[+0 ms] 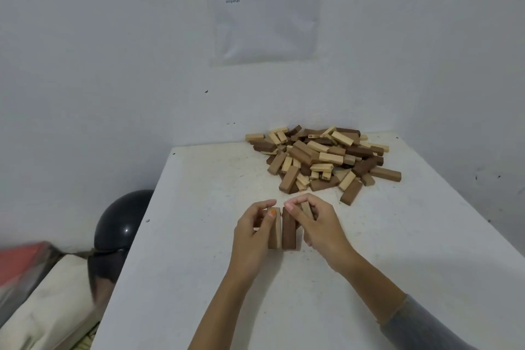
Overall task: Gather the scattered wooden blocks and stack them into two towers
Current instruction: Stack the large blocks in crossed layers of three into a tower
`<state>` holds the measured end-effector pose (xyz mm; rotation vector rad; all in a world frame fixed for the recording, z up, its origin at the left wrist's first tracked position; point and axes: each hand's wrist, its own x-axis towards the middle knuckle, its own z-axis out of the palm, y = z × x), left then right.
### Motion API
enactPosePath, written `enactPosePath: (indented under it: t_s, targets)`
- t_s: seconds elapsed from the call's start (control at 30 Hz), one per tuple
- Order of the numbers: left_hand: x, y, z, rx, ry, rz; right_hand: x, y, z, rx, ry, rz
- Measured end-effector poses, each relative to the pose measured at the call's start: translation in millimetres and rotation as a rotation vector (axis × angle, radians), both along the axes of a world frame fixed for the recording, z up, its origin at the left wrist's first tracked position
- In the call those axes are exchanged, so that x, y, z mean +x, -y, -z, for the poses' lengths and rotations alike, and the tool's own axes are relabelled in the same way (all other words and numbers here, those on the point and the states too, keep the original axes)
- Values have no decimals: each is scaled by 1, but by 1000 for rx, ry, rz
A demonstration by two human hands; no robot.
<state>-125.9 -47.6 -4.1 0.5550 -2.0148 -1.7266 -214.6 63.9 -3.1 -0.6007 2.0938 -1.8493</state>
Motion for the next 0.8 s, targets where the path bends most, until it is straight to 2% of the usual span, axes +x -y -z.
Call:
enactPosePath:
  t_s: [0.17,0.37,0.43,0.5,0.57,0.7,0.8]
  targets:
    - [11,-4,14,-46,44,16,14,-2,6,21,-4,-17]
    - [16,-7,33,-59,34,-33,21,-4,16,78,-94,-11]
    - [15,-9,36,-59,19,-70,22,-3,16,104,-25,-13]
    - [14,-7,39,-158,32,-93,20,-5,17,106,86,-3]
    - [14,-5,40,-194,32,-87,19,-8,21,65,97,-5]
    - [17,0,34,-22,23,-65,15,-12,27,135,-87,1]
    - [24,10,25,-3,70,63,7,-15,34,279,-329,38]
